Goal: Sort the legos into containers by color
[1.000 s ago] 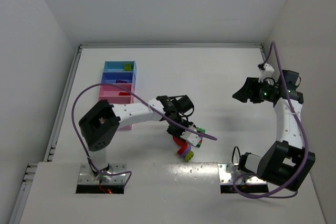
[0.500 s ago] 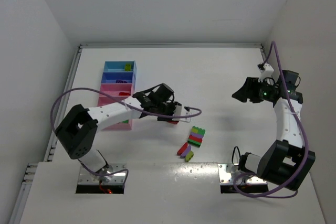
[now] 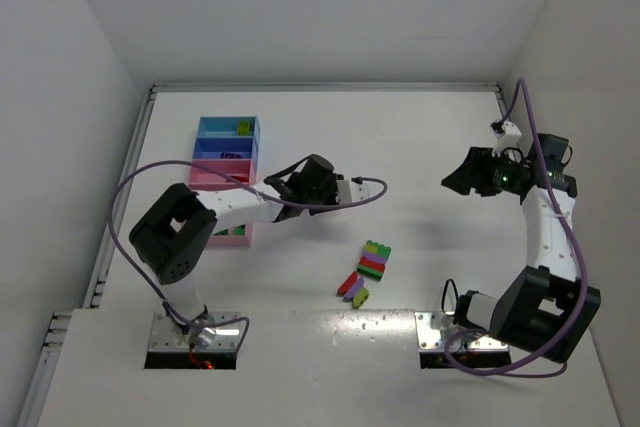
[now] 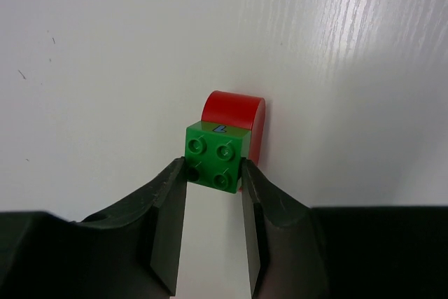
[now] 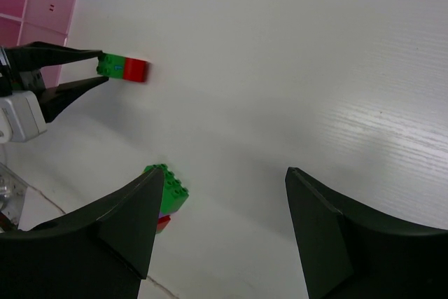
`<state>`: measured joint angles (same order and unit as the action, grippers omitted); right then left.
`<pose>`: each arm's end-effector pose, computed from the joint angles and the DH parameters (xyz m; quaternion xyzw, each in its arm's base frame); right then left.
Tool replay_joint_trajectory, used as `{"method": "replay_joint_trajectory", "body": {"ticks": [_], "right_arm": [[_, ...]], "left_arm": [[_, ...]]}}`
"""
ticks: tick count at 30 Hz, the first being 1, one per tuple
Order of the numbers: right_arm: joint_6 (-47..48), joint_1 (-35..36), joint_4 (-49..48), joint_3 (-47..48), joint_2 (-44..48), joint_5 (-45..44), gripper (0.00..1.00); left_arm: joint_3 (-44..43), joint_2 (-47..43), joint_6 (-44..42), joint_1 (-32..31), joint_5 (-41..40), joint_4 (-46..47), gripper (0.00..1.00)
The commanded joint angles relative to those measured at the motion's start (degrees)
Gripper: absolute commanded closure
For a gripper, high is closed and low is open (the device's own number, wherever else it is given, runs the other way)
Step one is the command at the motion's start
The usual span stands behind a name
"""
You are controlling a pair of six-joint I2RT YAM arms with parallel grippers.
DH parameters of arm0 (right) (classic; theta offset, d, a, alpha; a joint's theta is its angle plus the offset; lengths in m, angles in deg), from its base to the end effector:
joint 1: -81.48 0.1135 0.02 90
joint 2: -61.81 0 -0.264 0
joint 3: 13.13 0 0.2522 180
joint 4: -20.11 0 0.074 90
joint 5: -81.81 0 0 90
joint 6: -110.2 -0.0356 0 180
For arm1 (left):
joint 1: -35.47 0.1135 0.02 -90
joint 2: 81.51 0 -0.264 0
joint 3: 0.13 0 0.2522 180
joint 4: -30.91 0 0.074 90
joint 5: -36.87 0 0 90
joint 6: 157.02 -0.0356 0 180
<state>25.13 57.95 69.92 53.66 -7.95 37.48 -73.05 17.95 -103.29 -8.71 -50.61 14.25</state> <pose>0.2305 -0.0726 0.2694 0.0189 0.8820 0.2842 0.3755 0.2635 -0.2582 0.1862 0.5992 0.6949 -0.0475 0.3947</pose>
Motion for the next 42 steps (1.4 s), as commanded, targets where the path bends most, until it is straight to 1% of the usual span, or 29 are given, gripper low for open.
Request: {"method": "replay_joint_trajectory", "body": {"ticks": [1,3,5,7,8,12,18,23,30,32,33,34,36,37,39,41,42], "right_arm": [[-0.09,-0.29,-1.42,-0.21,0.06,1.79,0.29],[-0.09,-0.29,-1.42,-0.21,0.06,1.79,0.29],[-0.09,-0.29,-1.42,-0.21,0.06,1.79,0.29],[-0.09,-0.29,-1.42,-0.21,0.06,1.79,0.29],[-0.09,-0.29,-1.42,-0.21,0.06,1.79,0.29],[-0.09,-0.29,-1.42,-0.21,0.06,1.79,0.29],[-0.09,-0.29,-1.42,-0.21,0.06,1.79,0.29],[-0.09,-0.29,-1.42,-0.21,0.06,1.79,0.29],[-0.09,-0.29,-1.42,-0.21,0.06,1.79,0.29],[-0.09,-0.29,-1.42,-0.21,0.06,1.79,0.29],[-0.09,-0.29,-1.42,-0.21,0.06,1.79,0.29],[-0.09,-0.29,-1.42,-0.21,0.06,1.79,0.29],[-0.09,-0.29,-1.42,-0.21,0.06,1.79,0.3],[-0.09,-0.29,-1.42,-0.21,0.06,1.79,0.3],[-0.09,0.58,-1.95,-0.21,-0.56,2.49,0.3],[-0.09,1.99,-2.65,-0.21,-1.17,6.96,0.3],[-0.09,2.6,-3.26,-0.74,-1.95,8.63,0.3]], "left_arm": [[-2.1,1.08,2.17,0.85,2.48,-0.53,0.78],[-2.81,1.09,2.7,2.08,3.71,-1.94,0.73],[-4.47,1.09,2.7,2.88,5.38,-3.6,0.61],[-5.7,1.09,3.22,3.67,7.39,-5.8,0.55],[-7.1,1.09,3.22,4.45,8.36,-6.68,0.5],[-10.36,1.79,2.7,5.78,11.53,-10.37,0.43],[-13.7,4.25,0.86,6.3,14.6,-13.63,0.43],[-16.34,6.79,-1.95,6.3,18.39,-20.47,0.42],[-17.66,8.56,-2.66,6.3,19.1,-21.71,0.42],[-18.36,9.69,-2.66,6.92,19.1,-21.71,0.48],[-18.97,9.7,-2.66,6.92,19.1,-21.71,0.52],[-19.59,10.22,-2.66,7.44,19.62,-21.71,0.65],[-19.59,10.23,-2.05,8.14,20.24,-21.71,0.79],[-20.12,9.36,-1.44,8.15,20.76,-21.71,0.88],[-20.12,8.04,-0.65,8.76,22.43,-21.71,0.93],[-20.12,6.02,2.07,10.34,24.36,-21.71,0.96],[-20.12,3.75,3.65,11.04,28.11,-21.71,0.96]]}}
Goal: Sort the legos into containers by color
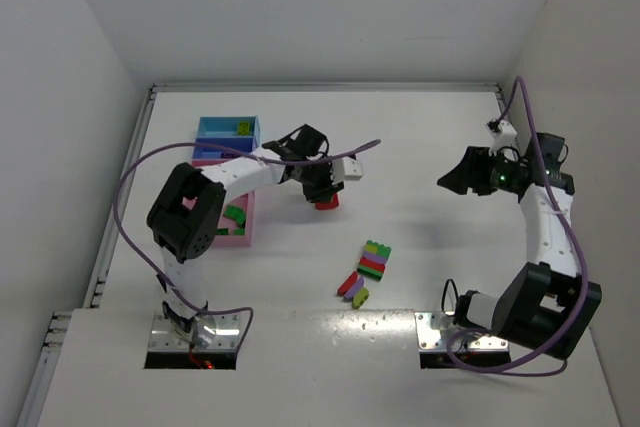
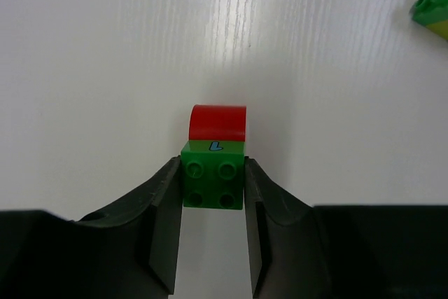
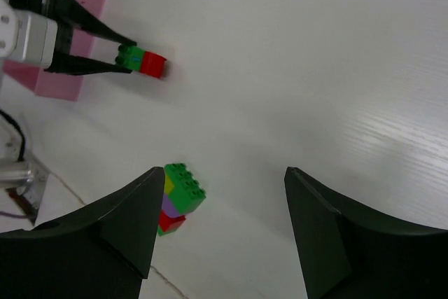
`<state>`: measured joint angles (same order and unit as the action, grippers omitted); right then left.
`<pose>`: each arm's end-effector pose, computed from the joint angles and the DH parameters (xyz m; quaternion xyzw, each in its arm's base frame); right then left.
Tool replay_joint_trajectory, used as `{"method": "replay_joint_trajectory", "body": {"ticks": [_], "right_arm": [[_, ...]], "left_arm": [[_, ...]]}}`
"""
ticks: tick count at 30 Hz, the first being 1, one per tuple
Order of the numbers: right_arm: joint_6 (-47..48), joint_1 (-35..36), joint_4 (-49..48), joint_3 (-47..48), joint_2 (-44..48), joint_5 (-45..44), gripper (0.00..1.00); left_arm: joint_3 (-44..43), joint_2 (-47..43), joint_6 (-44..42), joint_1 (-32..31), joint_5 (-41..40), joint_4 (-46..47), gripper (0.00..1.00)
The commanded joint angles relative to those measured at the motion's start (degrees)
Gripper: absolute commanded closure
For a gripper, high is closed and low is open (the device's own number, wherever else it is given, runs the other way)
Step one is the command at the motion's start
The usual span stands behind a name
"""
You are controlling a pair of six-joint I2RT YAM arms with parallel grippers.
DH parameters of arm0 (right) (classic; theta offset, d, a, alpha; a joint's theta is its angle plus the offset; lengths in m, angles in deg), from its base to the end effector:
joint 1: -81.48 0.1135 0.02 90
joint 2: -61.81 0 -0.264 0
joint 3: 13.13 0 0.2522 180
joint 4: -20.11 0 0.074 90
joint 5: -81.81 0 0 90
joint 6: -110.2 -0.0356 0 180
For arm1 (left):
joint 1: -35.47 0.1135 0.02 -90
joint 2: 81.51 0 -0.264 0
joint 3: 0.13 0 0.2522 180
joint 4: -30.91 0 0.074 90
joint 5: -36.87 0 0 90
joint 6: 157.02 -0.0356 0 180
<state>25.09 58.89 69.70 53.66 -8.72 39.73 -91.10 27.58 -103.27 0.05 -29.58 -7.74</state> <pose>0.2337 -0.0686 0.2675 0.0072 0.8768 0.3062 0.3708 0.3214 -0.2460 0.1953 0.5965 0.7263 -0.1935 0.2813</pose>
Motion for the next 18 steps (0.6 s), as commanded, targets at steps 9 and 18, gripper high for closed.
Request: {"method": "replay_joint_trajectory", "body": {"ticks": [9,18], "right_arm": [[4.17,19.85,-0.94,9.61,-15.33,23.61,0.28],[4.7,33.21,0.55,26.32,-31.16,31.45,0.28]], "left_arm": [[-5.41,-9.52,31.91,16.52,40.93,3.34,0.96],[-3.74,-11.36,38.53,18.9,53.26,3.88,0.96]]}}
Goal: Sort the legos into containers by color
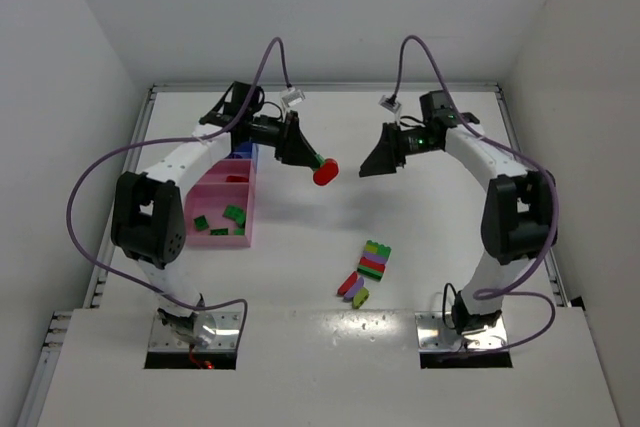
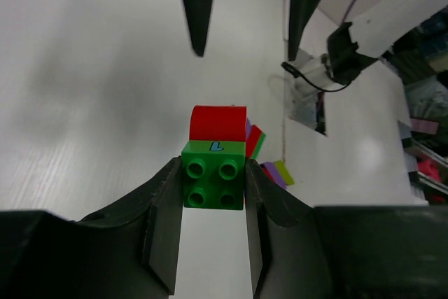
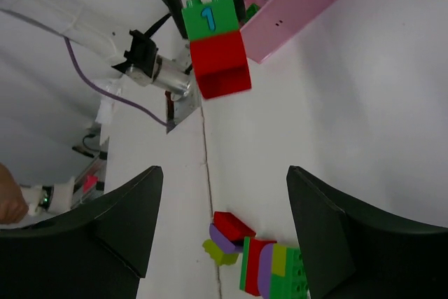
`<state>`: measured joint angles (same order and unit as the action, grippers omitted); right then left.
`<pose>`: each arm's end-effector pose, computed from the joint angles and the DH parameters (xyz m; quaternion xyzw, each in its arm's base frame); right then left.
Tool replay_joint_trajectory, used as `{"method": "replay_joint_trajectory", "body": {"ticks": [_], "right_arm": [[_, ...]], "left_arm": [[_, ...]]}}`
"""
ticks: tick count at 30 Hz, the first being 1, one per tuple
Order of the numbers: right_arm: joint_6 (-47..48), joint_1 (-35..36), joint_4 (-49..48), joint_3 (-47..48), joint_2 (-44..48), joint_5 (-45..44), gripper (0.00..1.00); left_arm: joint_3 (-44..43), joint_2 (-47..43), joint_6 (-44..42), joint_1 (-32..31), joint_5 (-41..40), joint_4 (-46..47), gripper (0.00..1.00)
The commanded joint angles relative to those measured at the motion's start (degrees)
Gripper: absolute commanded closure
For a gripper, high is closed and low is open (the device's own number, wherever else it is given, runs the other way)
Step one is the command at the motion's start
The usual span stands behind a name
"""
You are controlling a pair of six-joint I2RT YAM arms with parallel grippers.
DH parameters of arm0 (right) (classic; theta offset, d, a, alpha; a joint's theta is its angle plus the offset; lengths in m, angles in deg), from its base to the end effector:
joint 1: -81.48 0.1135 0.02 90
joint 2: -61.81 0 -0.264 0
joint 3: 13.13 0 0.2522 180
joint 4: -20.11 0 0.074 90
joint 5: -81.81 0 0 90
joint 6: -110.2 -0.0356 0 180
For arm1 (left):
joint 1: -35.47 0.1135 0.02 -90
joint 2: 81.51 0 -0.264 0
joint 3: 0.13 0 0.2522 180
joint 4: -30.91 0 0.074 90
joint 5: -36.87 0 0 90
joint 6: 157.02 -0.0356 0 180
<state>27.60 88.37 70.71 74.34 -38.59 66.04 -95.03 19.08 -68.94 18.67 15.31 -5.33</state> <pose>0.3441 0.0761 0.2418 -0.2336 0.7530 0.5866 0.1852 0.3583 -0.1428 0.2898 0.3488 0.7079 -0.5529 0.2674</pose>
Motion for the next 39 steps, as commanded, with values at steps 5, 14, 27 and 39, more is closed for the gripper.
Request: {"method": "replay_joint_trajectory", "body": {"ticks": [5,14,27,39], "right_arm": [[-1.23,9.97,-5.98,10.57,-5.33,1.96,0.28],[-5.9,14.9,-11.35,11.72,-7.62,-0.49,0.39],[-5.48,15.43,-15.85,0.91,0.81,-6.02,1.0],[-7.82,19.03,-15.3,8.02,-0.84,-26.32,1.0]], "left_arm": [[0.2,-3.39,5.25,0.27,8.9,1.47,0.96],[-0.33,-2.86,5.25,0.27,8.9,1.47,0.96],[2.58,-9.01,-1.66,17.03,3.99,-6.48,0.96],[7.9,-18.73,-46.43,31.3,-35.11,-42.85,0.94]]}}
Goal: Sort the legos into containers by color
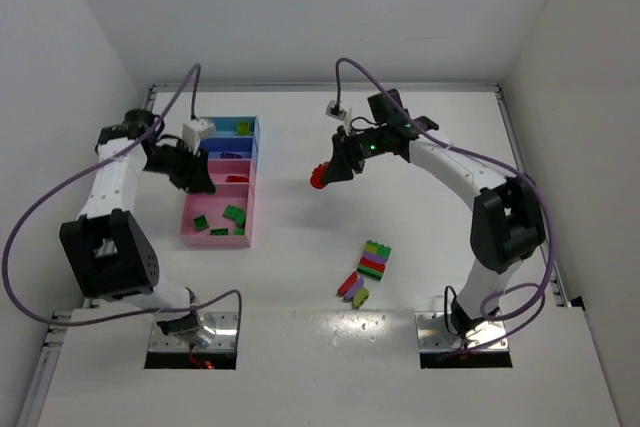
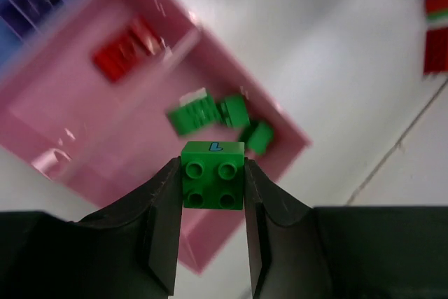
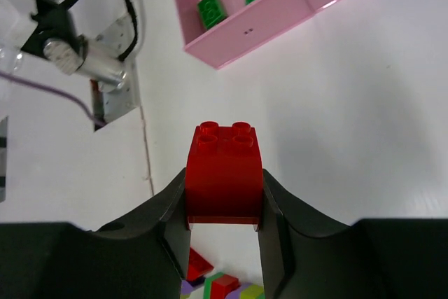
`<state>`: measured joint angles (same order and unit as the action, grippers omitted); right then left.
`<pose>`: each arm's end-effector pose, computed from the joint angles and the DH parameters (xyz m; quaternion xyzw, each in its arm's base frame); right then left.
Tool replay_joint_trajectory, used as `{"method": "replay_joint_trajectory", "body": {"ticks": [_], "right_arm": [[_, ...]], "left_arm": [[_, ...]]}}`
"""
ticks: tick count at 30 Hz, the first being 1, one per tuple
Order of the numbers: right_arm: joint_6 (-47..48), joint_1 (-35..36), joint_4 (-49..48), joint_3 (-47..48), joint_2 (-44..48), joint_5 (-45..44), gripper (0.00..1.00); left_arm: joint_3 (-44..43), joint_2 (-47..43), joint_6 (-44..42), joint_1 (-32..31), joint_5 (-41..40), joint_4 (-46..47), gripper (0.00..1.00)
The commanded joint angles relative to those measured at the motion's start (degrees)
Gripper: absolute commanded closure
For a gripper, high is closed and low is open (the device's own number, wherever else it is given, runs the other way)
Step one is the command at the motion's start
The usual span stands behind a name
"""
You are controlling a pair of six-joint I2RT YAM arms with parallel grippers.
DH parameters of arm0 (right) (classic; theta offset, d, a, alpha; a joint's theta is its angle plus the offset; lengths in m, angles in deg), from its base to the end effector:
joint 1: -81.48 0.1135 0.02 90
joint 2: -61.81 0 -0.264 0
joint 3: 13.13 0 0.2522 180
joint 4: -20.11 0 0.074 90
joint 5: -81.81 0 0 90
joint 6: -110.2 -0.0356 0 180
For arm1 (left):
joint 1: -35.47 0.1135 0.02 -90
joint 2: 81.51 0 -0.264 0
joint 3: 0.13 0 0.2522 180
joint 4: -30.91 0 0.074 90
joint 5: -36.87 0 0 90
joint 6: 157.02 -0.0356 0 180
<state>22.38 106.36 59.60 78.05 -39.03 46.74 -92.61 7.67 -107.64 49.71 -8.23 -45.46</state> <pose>0.3325 0.1863 0.2590 -0.3510 0.7708 0.4847 0.2185 0.2940 0.0487 0.2971 0.2633 0.8772 -0.2726 0.2948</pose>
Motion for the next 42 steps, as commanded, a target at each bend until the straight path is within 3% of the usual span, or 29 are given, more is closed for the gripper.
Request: {"method": "replay_joint_trajectory", "body": {"ticks": [1,4,11,14,15,18,24,30,35,42], "right_arm": [[-4.35,1.04,-4.81,6.57,-1.11,-7.91,1.0],[-7.61,1.57,-5.34,12.19,-4.62,-11.34,1.0],[-12.01,6.05,-5.87,26.35,-14.02,-15.74,1.0],[-12.63,8.07,-5.87,31.9,-18.69,-18.1,1.0],[-12.63,9.12,-5.87,33.47,-20.43,-19.33,1.0],[-13.42,9.74,-7.45,36.37,-23.43,-19.34,1.0],[-15.18,11.5,-10.26,42.18,-31.34,-17.68,1.0],[-17.11,14.57,-14.22,48.25,-36.62,-18.73,1.0],[-17.73,16.6,-18.17,49.75,-39.52,-19.25,1.0],[-18.26,19.06,-18.71,52.03,-44.0,-20.48,0.97]], "left_arm": [[9.86,-9.01,-7.72,0.26,-15.25,-1.74,0.94],[14.63,-12.28,-7.72,-0.27,-19.67,0.21,0.92],[21.14,-13.08,-4.2,-0.35,-20.3,8.29,0.85],[22.55,-11.59,-3.5,-0.97,-19.59,9.87,0.75],[23.08,-10.54,-3.5,-0.97,-18.9,10.48,0.62],[23.61,-8.69,-2.45,-0.19,-16.61,11.89,0.43],[16.26,-8.32,-3.76,6.76,-0.19,5.93,0.29],[7.1,-10.53,-1.84,13.53,14.22,-0.32,0.28],[2.43,-10.53,0.54,16.16,16.7,-2.78,0.28],[1.12,-9.92,-2.79,20.64,17.23,-6.2,0.28]]}}
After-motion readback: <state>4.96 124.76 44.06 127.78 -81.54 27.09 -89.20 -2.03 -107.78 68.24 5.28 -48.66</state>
